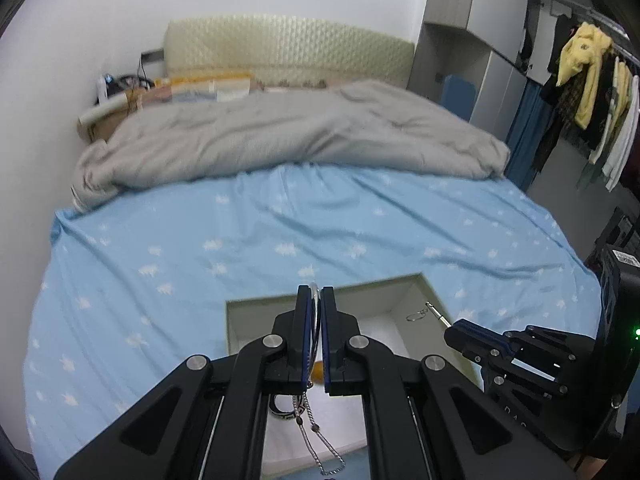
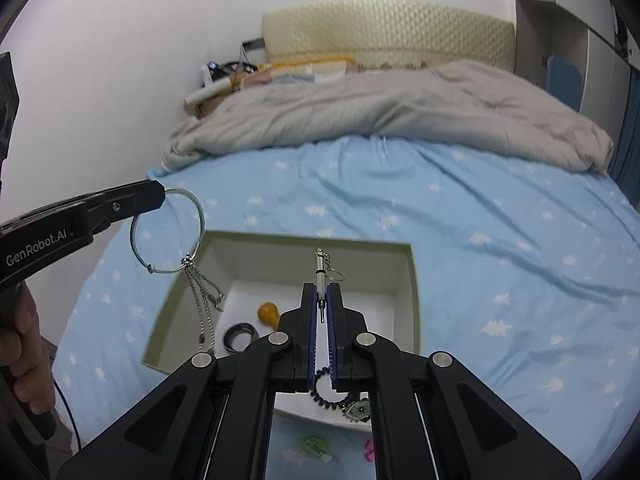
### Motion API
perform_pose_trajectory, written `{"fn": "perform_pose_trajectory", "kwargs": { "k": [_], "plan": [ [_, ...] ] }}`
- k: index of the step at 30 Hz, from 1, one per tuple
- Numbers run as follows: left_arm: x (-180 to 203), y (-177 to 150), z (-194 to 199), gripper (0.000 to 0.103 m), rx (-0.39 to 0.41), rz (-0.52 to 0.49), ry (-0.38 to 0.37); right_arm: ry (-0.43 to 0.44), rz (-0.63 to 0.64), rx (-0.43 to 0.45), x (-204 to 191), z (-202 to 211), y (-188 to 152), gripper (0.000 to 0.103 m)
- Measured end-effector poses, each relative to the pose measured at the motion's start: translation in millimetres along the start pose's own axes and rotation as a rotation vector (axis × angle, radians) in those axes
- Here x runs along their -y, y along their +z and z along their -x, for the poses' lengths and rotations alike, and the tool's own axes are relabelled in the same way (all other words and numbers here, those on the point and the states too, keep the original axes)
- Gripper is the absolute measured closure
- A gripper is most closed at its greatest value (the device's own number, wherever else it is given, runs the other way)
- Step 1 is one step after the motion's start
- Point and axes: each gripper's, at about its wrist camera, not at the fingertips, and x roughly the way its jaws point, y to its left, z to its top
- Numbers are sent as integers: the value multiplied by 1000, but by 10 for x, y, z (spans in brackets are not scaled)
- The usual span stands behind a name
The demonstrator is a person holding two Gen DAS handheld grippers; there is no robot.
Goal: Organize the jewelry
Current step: 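Carry the bracelet and key over the green box and lower both inside, then open both grippers to release the bracelet and key into the box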
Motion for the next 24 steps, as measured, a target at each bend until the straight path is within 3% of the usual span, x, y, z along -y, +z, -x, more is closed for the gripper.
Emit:
{"fn": "perform_pose_trajectory", "kwargs": {
  "k": [6,12,21,24],
  "plan": [
    [-104,-212,-477,101,-83,26,-10,3,-15,-76,30,-402,-172,100],
    [-146,-352,-691,101,-127,43,-7,12,-34,-107,65,-556,-245,100],
    [-39,-312,-425,99,-94,24,-4,29,-51,-74,92,-290,-194,96],
    [38,-317,-234,99,-73,12,-1,32,-54,-48,79,-92,-188,90]
  ]
}}
